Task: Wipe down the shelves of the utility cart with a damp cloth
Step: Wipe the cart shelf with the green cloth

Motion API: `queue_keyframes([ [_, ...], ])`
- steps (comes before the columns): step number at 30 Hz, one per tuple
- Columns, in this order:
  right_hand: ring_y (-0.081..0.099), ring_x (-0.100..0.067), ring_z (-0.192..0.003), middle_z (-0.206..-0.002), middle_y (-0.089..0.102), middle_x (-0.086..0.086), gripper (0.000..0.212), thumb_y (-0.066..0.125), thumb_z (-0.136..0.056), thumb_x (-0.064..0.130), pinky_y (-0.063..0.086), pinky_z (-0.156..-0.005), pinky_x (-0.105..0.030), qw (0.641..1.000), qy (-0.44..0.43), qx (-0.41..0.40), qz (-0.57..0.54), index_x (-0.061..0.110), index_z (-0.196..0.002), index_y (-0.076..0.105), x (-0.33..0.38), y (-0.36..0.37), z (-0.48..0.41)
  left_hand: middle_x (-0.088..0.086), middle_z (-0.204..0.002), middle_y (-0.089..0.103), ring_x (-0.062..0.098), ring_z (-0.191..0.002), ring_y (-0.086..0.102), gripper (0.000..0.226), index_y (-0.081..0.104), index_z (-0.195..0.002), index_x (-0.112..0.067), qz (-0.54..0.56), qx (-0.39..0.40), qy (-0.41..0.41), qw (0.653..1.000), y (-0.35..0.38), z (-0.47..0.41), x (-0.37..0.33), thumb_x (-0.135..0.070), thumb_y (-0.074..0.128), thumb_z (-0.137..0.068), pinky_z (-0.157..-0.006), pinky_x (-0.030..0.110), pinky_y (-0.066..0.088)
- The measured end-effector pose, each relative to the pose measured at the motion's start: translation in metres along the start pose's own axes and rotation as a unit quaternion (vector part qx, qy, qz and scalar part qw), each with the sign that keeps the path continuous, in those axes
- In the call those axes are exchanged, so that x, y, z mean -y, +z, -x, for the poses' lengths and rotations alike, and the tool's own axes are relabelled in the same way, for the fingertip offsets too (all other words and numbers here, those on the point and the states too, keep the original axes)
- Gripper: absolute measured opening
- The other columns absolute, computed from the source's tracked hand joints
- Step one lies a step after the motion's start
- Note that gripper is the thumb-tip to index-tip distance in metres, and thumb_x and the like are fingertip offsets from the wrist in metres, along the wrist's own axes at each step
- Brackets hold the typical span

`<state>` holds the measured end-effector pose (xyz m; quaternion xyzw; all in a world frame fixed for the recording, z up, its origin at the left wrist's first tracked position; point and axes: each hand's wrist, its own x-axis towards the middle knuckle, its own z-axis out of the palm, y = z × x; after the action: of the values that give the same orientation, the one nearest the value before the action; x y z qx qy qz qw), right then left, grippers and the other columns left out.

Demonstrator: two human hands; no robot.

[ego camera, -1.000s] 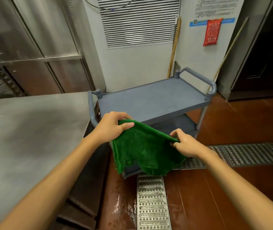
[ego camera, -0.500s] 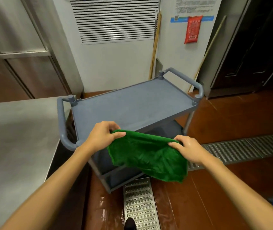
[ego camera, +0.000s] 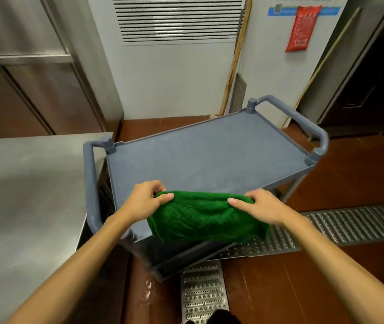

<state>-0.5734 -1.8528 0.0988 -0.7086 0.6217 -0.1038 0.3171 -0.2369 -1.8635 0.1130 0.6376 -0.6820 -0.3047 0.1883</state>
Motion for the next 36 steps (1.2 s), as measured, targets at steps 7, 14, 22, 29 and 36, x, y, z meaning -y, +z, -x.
queue_keyframes([
  [7, 0.045, -0.017, -0.052, -0.053, 0.042, -0.002, 0.073, 0.047, -0.076, 0.083, 0.028, -0.052, -0.035, 0.999, -0.014, 0.034, 0.035, 0.011, -0.061, 0.047, 0.018, 0.024, -0.09, 0.013, -0.082, 0.069, 0.024, -0.076, 0.06, 0.03, 0.065, -0.084, -0.007, 0.016, -0.03, -0.099, 0.994, -0.003, -0.033, 0.047, -0.036, 0.074, -0.088, -0.069, 0.033, 0.043],
  [14, 0.046, -0.014, -0.052, -0.049, 0.044, 0.004, 0.063, 0.055, -0.08, 0.074, 0.028, -0.046, -0.028, 0.994, -0.02, 0.092, 0.057, 0.019, -0.052, 0.043, 0.014, 0.03, -0.192, 0.002, -0.074, 0.062, 0.02, -0.074, 0.057, 0.027, 0.062, -0.082, -0.015, 0.006, -0.051, -0.179, 0.982, 0.015, -0.086, 0.07, -0.038, 0.074, -0.088, -0.065, 0.031, 0.038],
  [22, 0.064, -0.03, -0.088, -0.084, 0.068, -0.011, 0.036, 0.062, -0.089, 0.053, 0.035, -0.063, -0.03, 0.981, -0.053, 0.157, 0.098, 0.022, -0.072, 0.058, -0.002, 0.054, -0.269, 0.002, -0.081, 0.067, 0.026, -0.084, 0.065, 0.032, 0.064, -0.087, -0.018, -0.032, -0.088, -0.27, 0.958, 0.043, -0.127, 0.092, -0.048, 0.073, -0.086, -0.067, 0.03, 0.043],
  [29, 0.043, -0.03, -0.13, -0.138, 0.047, -0.009, 0.051, 0.06, -0.087, 0.032, 0.032, -0.11, -0.038, 0.955, -0.243, 0.056, 0.158, 0.016, -0.135, 0.052, 0.017, 0.085, -0.257, 0.016, -0.127, 0.06, 0.035, -0.12, 0.055, 0.035, 0.061, -0.128, -0.005, -0.098, -0.13, -0.227, 0.96, 0.069, -0.107, 0.111, -0.027, 0.056, -0.101, -0.104, 0.043, 0.045],
  [36, -0.008, -0.027, -0.151, -0.164, -0.006, -0.009, 0.067, 0.038, -0.098, 0.048, -0.002, -0.12, -0.054, 0.893, -0.365, 0.135, 0.226, 0.022, -0.156, 0.017, 0.063, 0.172, -0.212, 0.021, -0.154, 0.039, 0.038, -0.14, 0.04, 0.062, 0.043, -0.148, -0.004, -0.116, -0.162, -0.237, 0.951, 0.115, -0.068, 0.113, -0.041, 0.026, -0.101, -0.116, 0.053, 0.032],
])
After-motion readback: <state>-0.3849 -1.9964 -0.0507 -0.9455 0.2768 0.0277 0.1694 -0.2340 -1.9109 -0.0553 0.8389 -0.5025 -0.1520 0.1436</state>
